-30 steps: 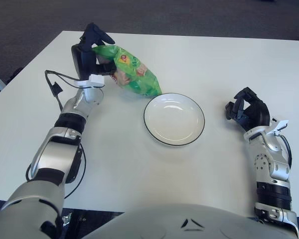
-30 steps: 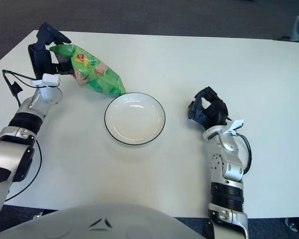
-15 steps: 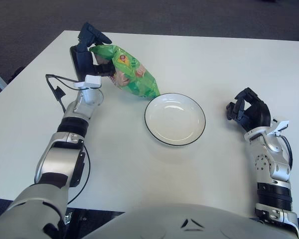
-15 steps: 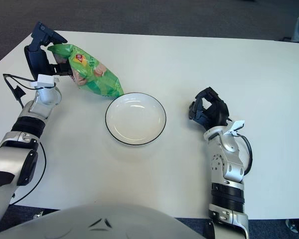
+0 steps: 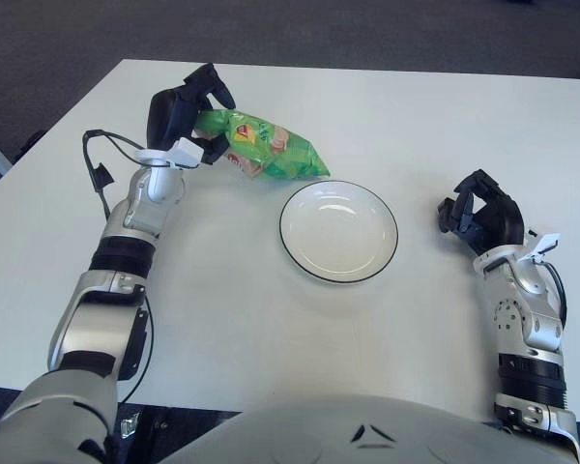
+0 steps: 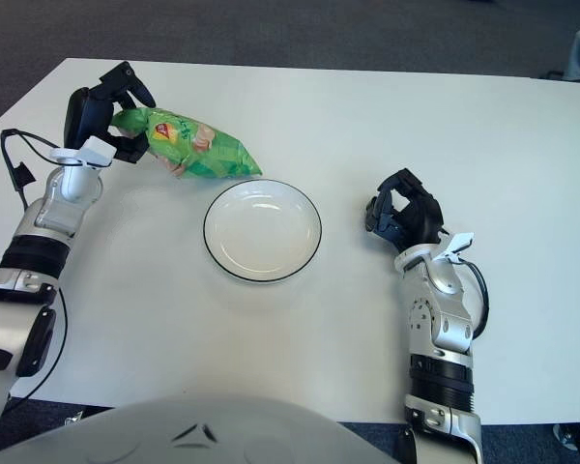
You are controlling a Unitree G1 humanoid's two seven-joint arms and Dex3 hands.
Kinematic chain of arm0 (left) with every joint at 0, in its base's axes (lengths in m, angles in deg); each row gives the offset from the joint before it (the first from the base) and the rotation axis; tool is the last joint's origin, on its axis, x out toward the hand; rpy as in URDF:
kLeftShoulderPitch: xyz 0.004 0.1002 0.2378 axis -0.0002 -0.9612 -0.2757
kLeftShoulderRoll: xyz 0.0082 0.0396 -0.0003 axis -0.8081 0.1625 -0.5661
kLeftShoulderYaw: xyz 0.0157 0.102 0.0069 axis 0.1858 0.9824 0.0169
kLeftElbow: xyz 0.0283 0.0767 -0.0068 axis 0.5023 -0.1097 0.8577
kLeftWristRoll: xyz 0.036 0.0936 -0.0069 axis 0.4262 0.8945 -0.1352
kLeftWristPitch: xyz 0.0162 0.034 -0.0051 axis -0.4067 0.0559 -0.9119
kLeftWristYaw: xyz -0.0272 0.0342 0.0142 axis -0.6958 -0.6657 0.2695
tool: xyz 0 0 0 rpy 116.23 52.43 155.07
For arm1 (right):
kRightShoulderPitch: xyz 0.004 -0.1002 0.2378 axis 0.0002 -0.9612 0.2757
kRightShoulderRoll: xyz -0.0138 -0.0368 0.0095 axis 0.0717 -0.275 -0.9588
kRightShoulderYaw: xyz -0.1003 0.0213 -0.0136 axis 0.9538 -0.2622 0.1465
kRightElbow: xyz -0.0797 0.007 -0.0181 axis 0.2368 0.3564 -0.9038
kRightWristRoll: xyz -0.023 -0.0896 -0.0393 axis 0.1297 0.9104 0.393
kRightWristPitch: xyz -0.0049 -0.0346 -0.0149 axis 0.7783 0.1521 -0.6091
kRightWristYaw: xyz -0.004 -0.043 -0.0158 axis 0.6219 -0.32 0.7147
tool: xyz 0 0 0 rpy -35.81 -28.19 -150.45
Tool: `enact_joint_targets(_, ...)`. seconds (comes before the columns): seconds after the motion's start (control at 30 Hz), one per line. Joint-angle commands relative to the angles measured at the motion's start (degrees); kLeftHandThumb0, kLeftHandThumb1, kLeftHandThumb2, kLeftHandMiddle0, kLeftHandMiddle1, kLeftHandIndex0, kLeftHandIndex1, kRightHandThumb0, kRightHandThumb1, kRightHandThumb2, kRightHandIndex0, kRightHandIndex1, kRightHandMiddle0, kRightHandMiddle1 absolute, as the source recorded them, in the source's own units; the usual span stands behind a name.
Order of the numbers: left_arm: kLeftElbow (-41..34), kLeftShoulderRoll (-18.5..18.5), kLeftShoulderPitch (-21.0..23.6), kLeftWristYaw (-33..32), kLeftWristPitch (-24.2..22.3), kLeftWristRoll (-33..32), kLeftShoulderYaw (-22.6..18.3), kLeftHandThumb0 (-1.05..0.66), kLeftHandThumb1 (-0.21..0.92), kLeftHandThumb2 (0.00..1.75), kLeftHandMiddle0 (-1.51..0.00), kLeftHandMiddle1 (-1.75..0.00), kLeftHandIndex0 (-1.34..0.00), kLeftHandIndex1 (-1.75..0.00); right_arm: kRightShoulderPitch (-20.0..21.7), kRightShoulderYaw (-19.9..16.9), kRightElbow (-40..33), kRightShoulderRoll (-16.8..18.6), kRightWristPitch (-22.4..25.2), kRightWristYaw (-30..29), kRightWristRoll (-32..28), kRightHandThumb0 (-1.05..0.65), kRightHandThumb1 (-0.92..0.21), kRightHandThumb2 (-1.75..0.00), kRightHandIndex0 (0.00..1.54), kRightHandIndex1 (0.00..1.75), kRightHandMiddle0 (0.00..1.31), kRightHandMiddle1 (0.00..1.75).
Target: Put the snack into the plate.
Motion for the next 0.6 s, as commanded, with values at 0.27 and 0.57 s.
enact_joint_targets(0.27, -11.2, -2.0, -2.3, 9.8, -12.5, -1.0, -1.7, 0.0, 0.04, 1.6, -0.86, -1.64, -0.59, -1.75, -3.1, 0.4, 3.3, 2.1, 2.5, -0.1, 0.3, -0.47, -0.37, -1.26, 1.15, 1.75, 0.58, 1.75)
enact_joint_targets(0.57, -9.3, -6.2, 0.2, 15.6, -17.5, 2.4, -0.4, 0.0, 0.33, 1.27, -0.57, -1.73, -0.46, -1.66, -3.1, 0.4, 3.3, 2.1, 2.8, 0.0, 0.2, -0.47, -0.37, -1.25, 1.15, 1.75, 0.57, 1.75)
